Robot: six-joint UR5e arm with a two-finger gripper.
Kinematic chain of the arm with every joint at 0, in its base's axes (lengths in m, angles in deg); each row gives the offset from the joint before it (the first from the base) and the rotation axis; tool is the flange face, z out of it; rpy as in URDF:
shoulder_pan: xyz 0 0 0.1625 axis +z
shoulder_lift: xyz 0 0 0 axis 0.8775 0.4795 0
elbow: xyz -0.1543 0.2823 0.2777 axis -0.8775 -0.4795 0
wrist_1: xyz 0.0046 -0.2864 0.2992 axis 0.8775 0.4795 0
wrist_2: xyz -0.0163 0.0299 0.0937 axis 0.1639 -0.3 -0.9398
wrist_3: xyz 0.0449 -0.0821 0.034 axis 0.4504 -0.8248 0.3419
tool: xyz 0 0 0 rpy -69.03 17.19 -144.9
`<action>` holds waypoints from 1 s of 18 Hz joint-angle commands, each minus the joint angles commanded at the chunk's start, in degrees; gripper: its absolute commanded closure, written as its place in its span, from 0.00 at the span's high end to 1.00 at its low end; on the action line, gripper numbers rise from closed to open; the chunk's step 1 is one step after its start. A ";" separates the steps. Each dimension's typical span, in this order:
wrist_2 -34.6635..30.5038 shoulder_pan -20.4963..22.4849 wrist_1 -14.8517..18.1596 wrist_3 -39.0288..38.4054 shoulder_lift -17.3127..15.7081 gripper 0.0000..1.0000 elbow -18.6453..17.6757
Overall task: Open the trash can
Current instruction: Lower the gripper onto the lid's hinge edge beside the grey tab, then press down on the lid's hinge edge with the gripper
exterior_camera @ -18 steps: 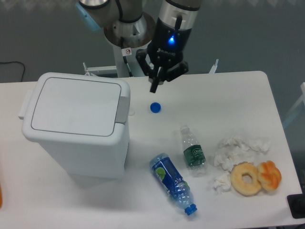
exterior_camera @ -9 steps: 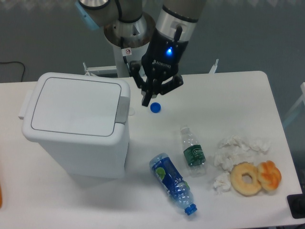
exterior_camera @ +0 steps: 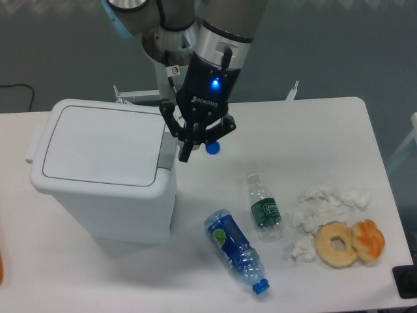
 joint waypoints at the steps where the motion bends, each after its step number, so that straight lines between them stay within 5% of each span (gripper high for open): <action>1: 0.00 -0.09 -0.09 0.09 -0.09 0.00 -0.26; 9: 0.09 0.00 -0.09 0.17 -3.78 0.00 -6.15; 18: 0.00 -0.09 -0.26 -0.09 -3.43 0.00 -6.15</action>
